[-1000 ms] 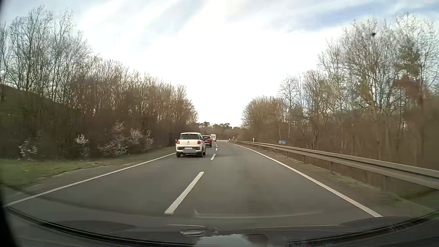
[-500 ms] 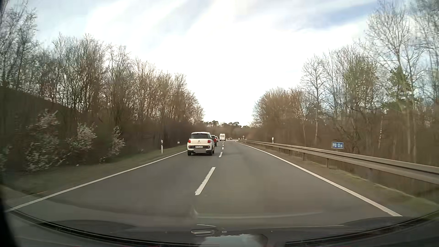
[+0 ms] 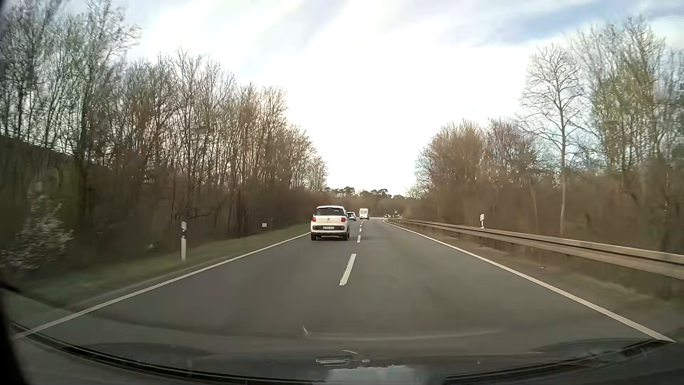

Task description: Follow the waypoints while adhering to traffic rules and regulations

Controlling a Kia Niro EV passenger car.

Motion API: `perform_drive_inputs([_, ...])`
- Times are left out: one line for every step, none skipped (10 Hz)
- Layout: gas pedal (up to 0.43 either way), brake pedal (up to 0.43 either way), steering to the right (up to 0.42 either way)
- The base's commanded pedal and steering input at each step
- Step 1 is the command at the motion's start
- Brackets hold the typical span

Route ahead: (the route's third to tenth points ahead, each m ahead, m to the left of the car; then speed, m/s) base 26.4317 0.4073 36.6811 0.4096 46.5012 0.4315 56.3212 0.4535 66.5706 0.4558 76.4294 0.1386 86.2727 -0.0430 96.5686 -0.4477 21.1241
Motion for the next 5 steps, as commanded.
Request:
perform_drive_inputs([0.157, 0.0, -0.019])
perform_drive_inputs([0.157, 0.0, -0.018])
perform_drive_inputs([0.157, 0.0, -0.015])
perform_drive_inputs([0.157, 0.0, -0.012])
perform_drive_inputs([0.157, 0.0, -0.009])
